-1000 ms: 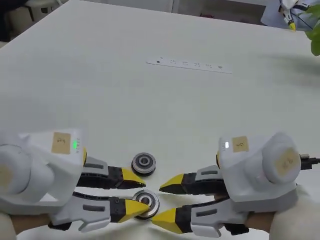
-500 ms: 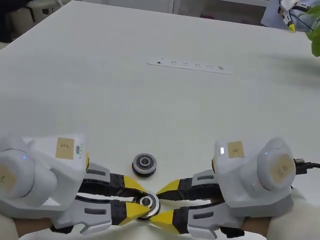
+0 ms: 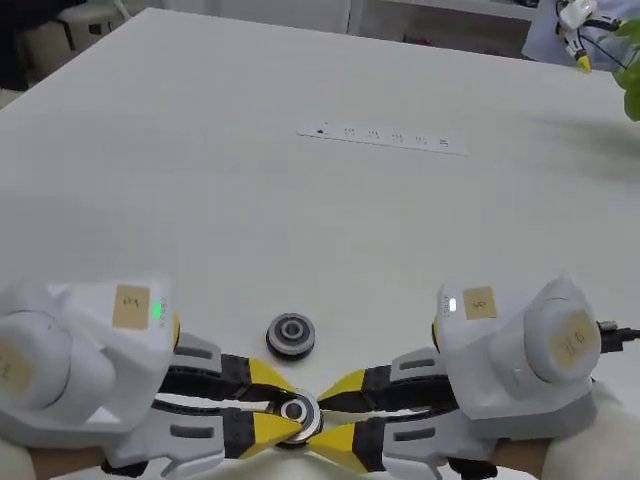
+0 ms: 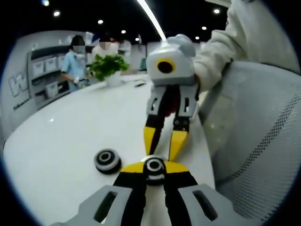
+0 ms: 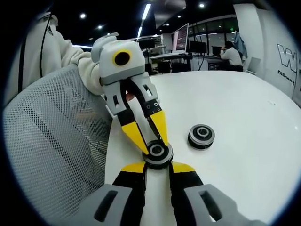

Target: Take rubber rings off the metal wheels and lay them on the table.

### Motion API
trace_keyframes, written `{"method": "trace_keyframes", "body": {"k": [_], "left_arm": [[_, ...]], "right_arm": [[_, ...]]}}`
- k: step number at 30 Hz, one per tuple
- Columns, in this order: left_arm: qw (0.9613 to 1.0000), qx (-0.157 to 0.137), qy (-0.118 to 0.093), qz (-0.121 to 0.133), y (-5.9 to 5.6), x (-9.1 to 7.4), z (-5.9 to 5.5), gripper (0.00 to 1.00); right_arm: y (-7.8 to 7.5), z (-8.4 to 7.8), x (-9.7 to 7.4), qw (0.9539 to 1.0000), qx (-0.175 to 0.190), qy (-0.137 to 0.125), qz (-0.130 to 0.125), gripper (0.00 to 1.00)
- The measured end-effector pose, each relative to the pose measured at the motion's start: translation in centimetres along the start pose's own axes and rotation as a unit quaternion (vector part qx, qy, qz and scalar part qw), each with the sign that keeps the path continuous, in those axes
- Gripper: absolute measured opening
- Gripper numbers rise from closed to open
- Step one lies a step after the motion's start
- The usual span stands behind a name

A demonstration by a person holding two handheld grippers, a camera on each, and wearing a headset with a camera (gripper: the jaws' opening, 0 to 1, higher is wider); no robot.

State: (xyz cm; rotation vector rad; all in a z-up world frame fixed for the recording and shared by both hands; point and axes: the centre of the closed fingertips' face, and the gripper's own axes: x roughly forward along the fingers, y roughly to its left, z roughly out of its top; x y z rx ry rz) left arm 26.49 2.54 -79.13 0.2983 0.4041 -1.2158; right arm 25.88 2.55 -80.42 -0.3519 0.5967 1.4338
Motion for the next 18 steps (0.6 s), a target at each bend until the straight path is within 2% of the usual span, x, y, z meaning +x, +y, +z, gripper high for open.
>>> {"method": "trace_keyframes", "body": {"k": [3,7,12,14,18], "left_arm": [[1.0000,0.000,0.000,0.000,-0.02,-0.02,0.00,0.15],[1.0000,-0.002,-0.001,0.001,-0.10,-0.03,0.11,0.15],[1.0000,-0.003,-0.001,0.001,-0.22,-0.02,0.23,0.15],[1.0000,-0.003,-0.002,0.001,-0.28,-0.02,0.27,0.15],[1.0000,-0.002,-0.002,0.002,-0.35,-0.05,0.32,0.15]], "right_arm": [[-0.01,-0.10,-0.06,1.0000,0.004,0.002,0.001,0.14],[-0.30,-0.44,-0.18,1.0000,0.002,0.007,-0.006,0.03],[-0.25,-0.43,-0.11,0.9999,0.004,0.012,-0.007,0.03],[-0.23,-0.58,-0.10,0.9996,0.016,0.021,-0.009,0.01],[-0.36,-0.56,-0.12,0.9989,0.039,0.022,-0.010,0.00]]}}
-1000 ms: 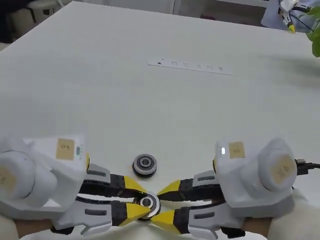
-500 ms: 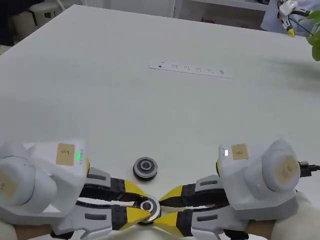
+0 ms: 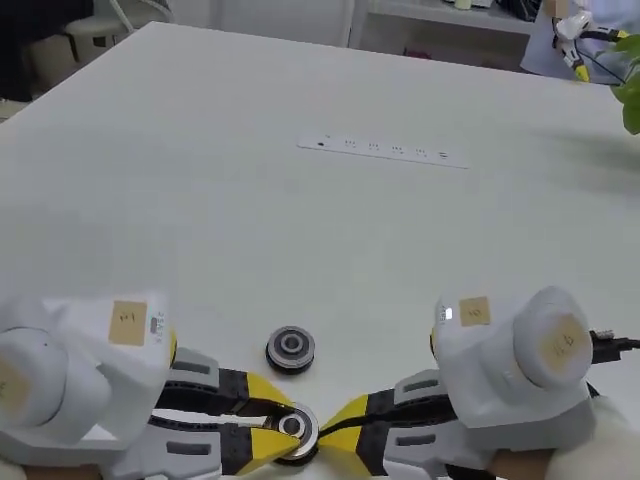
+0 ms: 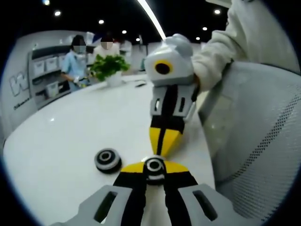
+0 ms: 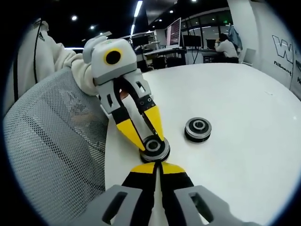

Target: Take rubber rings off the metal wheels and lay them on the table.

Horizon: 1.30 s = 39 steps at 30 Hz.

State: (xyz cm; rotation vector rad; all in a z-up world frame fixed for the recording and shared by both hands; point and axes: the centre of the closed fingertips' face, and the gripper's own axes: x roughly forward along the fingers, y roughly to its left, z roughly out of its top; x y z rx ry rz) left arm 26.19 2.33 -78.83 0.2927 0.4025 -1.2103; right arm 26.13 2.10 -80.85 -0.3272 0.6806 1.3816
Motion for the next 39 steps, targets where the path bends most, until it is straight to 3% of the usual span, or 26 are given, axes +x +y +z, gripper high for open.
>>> {"method": "trace_keyframes", "body": {"k": [7,11,16,19,24,26,32,39], "left_arm": [[1.0000,0.005,-0.002,0.004,-0.1,-0.1,0.0,0.15],[1.0000,0.007,-0.002,0.005,0.0,-0.1,0.0,0.15],[0.9999,0.013,-0.002,0.007,-0.1,-0.1,0.0,0.15],[0.9999,0.015,-0.002,0.007,-0.2,-0.1,0.0,0.15],[0.9998,0.016,-0.002,0.008,-0.1,-0.1,-0.1,0.15],[0.9998,0.017,-0.002,0.007,-0.1,0.0,-0.1,0.15],[0.9998,0.022,-0.002,0.005,-0.2,0.0,0.0,0.14],[0.9997,0.025,-0.003,0.003,-0.2,0.1,-0.2,0.15]], "right_arm": [[-0.2,0.1,0.0,0.9999,0.013,-0.002,-0.007,0.00],[-0.4,0.1,-0.3,0.9979,0.064,-0.006,-0.003,0.00],[-0.7,0.2,-0.6,0.9951,0.098,-0.013,0.000,0.00],[-0.7,0.2,-0.8,0.9913,0.130,-0.020,0.005,0.00],[-0.9,0.8,-1.1,0.9794,0.196,-0.046,0.020,0.00],[-0.8,0.7,-1.0,0.9812,0.187,-0.044,0.018,0.00],[-0.4,1.1,-0.9,0.9743,0.218,-0.051,0.029,0.00],[0.0,1.2,-0.8,0.9728,0.223,-0.050,0.037,0.00]]}}
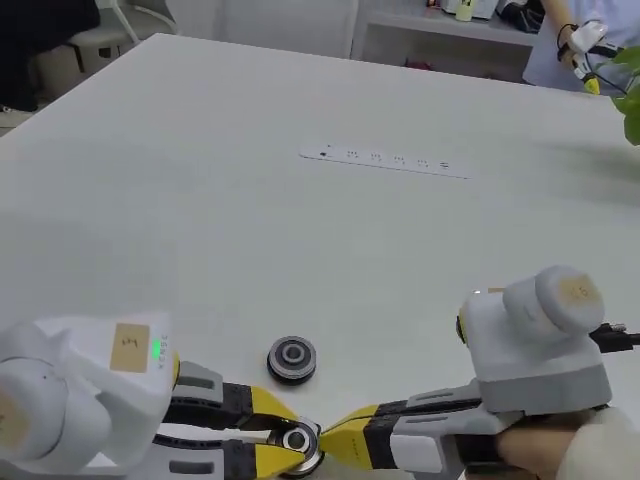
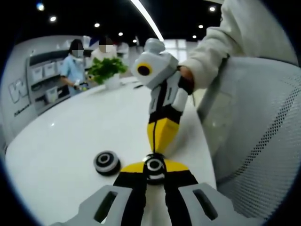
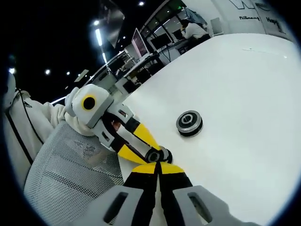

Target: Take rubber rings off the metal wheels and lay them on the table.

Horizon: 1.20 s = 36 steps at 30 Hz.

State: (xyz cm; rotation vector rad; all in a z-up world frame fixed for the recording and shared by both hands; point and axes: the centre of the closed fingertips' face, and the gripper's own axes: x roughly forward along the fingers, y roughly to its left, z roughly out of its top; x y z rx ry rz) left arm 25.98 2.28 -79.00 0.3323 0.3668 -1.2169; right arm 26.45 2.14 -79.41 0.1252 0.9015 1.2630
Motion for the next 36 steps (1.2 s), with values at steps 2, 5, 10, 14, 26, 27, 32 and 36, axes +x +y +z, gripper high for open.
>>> {"method": "trace_keyframes", "body": {"k": [2,5,10,14,26,27,32,36], "left_arm": [[1.0000,0.000,0.000,0.000,0.0,0.0,0.0,0.15],[1.0000,0.001,0.000,0.000,0.0,0.0,0.1,0.15],[1.0000,0.000,-0.001,-0.001,-0.1,0.1,0.1,0.15],[1.0000,0.000,-0.001,-0.001,-0.1,0.1,0.1,0.15],[1.0000,-0.001,0.002,0.001,0.0,0.2,0.1,0.15],[1.0000,-0.003,0.008,0.000,-0.1,0.2,0.2,0.15],[0.9997,0.003,0.024,-0.003,-0.1,-0.1,0.2,0.15],[0.9992,0.002,0.035,-0.019,-0.5,-0.7,0.2,0.18]], "right_arm": [[0.0,0.0,0.0,1.0000,0.001,-0.001,0.001,0.00],[0.1,0.1,0.0,1.0000,0.005,-0.002,0.004,0.00],[0.4,0.2,0.1,0.9999,0.008,-0.004,0.009,0.00],[0.6,0.3,0.1,0.9998,0.009,-0.007,0.014,0.00],[1.9,1.4,0.2,0.9990,-0.001,-0.023,0.039,0.00],[1.6,1.3,0.2,0.9991,0.001,-0.023,0.035,0.00],[1.4,1.4,0.0,0.9993,0.007,-0.024,0.028,0.00],[1.5,1.3,0.0,0.9994,0.007,-0.020,0.028,0.00]]}}
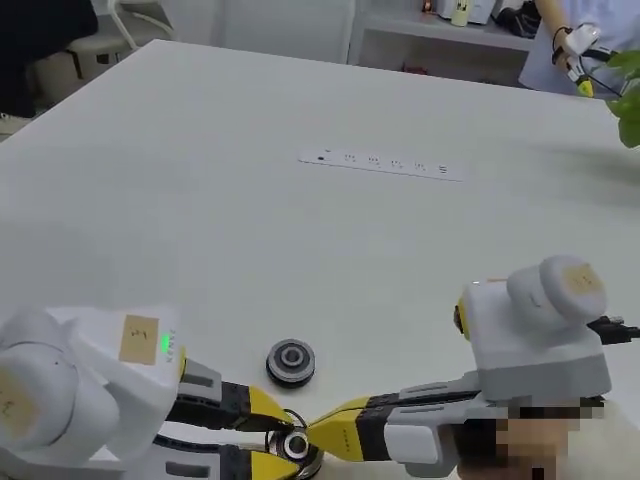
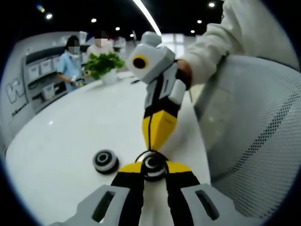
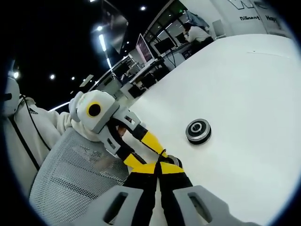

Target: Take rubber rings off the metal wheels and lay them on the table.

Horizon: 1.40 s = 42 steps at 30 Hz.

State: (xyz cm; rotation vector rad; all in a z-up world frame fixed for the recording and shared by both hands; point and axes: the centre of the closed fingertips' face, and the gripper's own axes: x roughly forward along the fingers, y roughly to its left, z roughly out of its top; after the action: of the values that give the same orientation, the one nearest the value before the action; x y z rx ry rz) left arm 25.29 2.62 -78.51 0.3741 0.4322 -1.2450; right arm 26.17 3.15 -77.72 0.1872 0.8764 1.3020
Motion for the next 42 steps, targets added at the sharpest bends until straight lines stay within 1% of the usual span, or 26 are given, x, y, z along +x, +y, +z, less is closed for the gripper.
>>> {"method": "trace_keyframes", "body": {"k": [2,3,4,5,7,8,9,13,15,19,24,28,32,35,39,42], "left_arm": [[1.0000,0.005,0.000,-0.007,-0.2,-0.5,0.3,0.20],[0.9999,0.003,0.002,-0.010,-0.2,-0.7,0.3,0.24],[0.9996,-0.017,0.010,-0.021,-0.6,-1.0,0.0,0.32],[0.9991,-0.029,0.017,-0.026,-0.9,-1.3,-0.1,0.38],[0.9993,-0.027,0.015,-0.022,-0.8,-1.9,-0.1,0.45],[0.9994,-0.024,0.016,-0.019,-0.9,-2.2,-0.1,0.47],[0.9995,-0.020,0.019,-0.014,-0.8,-2.7,-0.2,0.48],[0.9994,-0.018,0.030,-0.009,-0.9,-3.9,-0.7,0.51],[0.9992,-0.019,0.034,-0.003,-0.9,-4.8,-0.7,0.53],[0.9992,-0.024,0.031,0.009,-0.5,-6.2,-0.9,0.58],[0.9982,-0.037,0.029,0.038,0.1,-8.1,-1.5,0.61],[0.9975,-0.044,0.025,0.050,0.1,-9.2,-1.7,0.63],[0.9956,-0.053,0.020,0.075,0.4,-10.9,-1.9,0.65],[0.9940,-0.058,0.016,0.092,0.7,-11.9,-2.0,0.66],[0.9921,-0.065,0.016,0.106,0.6,-12.7,-2.4,0.66],[0.9915,-0.068,0.017,0.110,0.5,-12.8,-2.8,0.66]], "right_arm": [[0.1,0.0,0.0,1.0000,-0.001,0.001,0.000,0.00],[0.1,0.0,0.0,1.0000,-0.001,0.001,0.000,0.00],[0.2,0.2,-0.1,1.0000,0.001,-0.002,0.000,0.00],[0.2,0.3,-0.1,1.0000,0.004,-0.005,0.001,0.00],[0.4,0.7,-0.3,0.9999,0.006,-0.011,0.003,0.00],[0.4,0.8,-0.3,0.9999,0.007,-0.013,0.004,0.00],[0.6,1.0,-0.3,0.9998,0.010,-0.017,0.006,0.00],[1.0,1.4,-0.3,0.9996,0.011,-0.022,0.009,0.00],[1.3,1.6,-0.3,0.9996,0.011,-0.023,0.011,0.00],[1.7,1.8,-0.1,0.9996,0.008,-0.024,0.013,0.00],[2.3,2.2,0.0,0.9995,0.004,-0.027,0.015,0.00],[2.6,2.3,0.2,0.9995,0.003,-0.026,0.016,0.00],[3.0,2.2,0.5,0.9995,0.006,-0.022,0.020,0.00],[3.3,2.2,0.7,0.9996,0.005,-0.021,0.021,0.00],[3.6,2.2,1.1,0.9996,0.008,-0.016,0.020,0.00],[4.0,2.2,1.4,0.9997,0.010,-0.014,0.020,0.00]]}}
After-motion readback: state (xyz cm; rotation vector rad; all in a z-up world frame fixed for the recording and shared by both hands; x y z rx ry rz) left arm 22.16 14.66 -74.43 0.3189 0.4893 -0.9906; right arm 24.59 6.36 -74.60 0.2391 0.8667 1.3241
